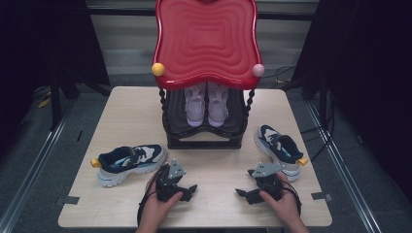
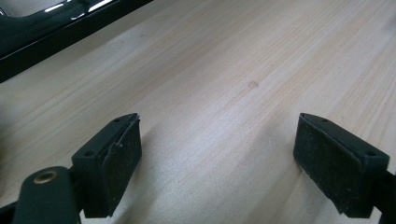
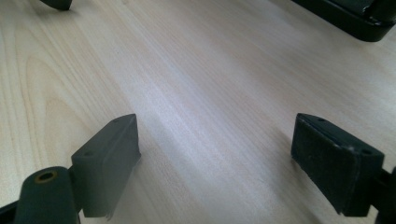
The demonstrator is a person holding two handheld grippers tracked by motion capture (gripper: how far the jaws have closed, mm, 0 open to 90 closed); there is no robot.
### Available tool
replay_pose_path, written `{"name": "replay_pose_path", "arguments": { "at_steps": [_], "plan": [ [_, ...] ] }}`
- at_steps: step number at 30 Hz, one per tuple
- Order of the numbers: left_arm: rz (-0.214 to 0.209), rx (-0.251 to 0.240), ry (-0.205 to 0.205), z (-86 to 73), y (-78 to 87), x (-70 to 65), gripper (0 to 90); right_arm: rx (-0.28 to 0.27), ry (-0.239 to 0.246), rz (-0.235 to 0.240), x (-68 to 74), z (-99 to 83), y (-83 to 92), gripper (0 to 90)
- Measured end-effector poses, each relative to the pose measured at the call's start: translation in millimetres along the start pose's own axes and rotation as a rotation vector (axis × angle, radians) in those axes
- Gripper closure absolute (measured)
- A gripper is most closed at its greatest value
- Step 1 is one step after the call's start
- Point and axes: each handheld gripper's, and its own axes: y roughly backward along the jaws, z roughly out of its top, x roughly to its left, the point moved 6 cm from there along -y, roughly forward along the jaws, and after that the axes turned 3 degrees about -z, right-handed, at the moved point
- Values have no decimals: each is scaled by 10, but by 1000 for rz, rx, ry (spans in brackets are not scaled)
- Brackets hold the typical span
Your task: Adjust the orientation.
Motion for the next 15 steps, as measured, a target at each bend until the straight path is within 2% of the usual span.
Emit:
{"name": "replay_pose_path", "arguments": {
  "at_steps": [15],
  "plan": [
    [-5,1,-5,0,2,2,148,8,-2,3,2,-3,-3,141]
  ]
}}
